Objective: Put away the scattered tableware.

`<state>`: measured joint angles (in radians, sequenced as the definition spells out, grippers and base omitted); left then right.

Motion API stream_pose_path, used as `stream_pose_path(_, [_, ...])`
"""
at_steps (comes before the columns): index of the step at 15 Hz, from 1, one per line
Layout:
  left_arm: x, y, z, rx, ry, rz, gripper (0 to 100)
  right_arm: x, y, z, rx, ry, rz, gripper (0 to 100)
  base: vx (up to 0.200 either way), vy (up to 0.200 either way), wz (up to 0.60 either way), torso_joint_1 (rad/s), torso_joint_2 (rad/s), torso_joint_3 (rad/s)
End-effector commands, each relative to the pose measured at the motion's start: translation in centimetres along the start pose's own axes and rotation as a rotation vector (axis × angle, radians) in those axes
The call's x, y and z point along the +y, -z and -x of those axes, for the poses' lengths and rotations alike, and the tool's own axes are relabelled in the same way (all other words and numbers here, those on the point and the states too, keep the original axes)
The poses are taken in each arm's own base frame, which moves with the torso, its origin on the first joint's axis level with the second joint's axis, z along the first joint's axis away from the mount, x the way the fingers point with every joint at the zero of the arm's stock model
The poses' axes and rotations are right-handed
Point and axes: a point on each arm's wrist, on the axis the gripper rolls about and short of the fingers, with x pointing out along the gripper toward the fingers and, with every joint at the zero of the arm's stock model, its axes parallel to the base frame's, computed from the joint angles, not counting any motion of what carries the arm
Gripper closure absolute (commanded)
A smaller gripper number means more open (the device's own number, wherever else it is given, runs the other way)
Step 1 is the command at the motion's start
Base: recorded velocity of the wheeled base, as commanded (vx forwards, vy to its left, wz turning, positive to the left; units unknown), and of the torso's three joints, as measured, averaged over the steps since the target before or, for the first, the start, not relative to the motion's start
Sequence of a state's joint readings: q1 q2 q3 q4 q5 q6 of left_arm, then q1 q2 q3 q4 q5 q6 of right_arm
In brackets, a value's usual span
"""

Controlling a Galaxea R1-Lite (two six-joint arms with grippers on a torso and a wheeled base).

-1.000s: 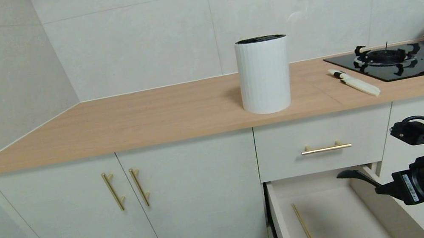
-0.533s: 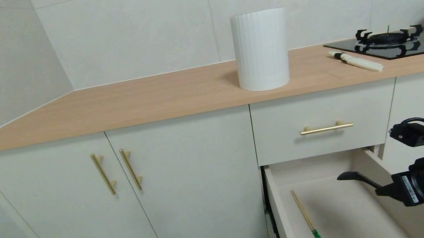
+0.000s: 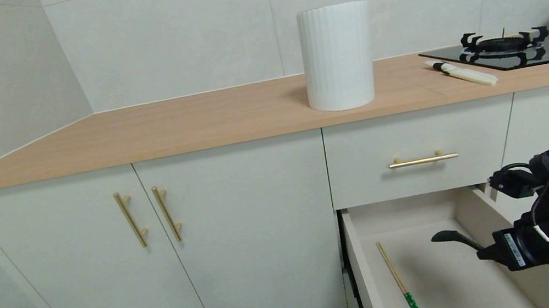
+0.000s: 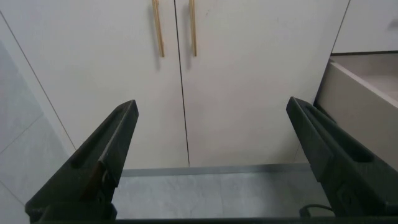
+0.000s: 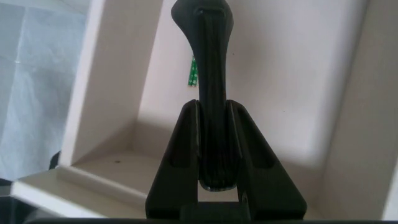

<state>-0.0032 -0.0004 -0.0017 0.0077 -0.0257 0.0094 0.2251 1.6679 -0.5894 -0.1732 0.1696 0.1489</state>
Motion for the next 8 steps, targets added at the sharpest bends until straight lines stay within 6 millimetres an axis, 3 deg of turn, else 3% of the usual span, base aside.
stream_pose_path(1, [0.0, 0.0, 0.0, 0.001, 0.0, 0.0, 0, -0.4, 0.5, -2.2, 0.071, 0.004, -0.014, 100, 0.0, 0.0, 0.0, 0.0, 0.0, 0.0])
stream_pose_path(3, [0.0, 0.0, 0.0, 0.001, 0.0, 0.0, 0, -0.7, 0.8, -3.9, 0.111, 0.004, -0.022, 100, 0.0, 0.0, 0.0, 0.0, 0.0, 0.0])
stream_pose_path(5, [0.0, 0.0, 0.0, 0.001, 0.0, 0.0, 0, -0.8, 0.9, -4.3, 0.112, 0.006, -0.023, 100, 0.0, 0.0, 0.0, 0.0, 0.0, 0.0])
stream_pose_path(6, [0.0, 0.0, 0.0, 0.001, 0.0, 0.0, 0, -1.3, 1.6, -6.2, 0.136, 0.011, -0.027, 100, 0.0, 0.0, 0.0, 0.0, 0.0, 0.0])
stream_pose_path(8, [0.0, 0.0, 0.0, 0.001, 0.0, 0.0, 0, -1.5, 1.9, -7.2, 0.138, 0.015, -0.029, 100, 0.0, 0.0, 0.0, 0.0, 0.0, 0.0])
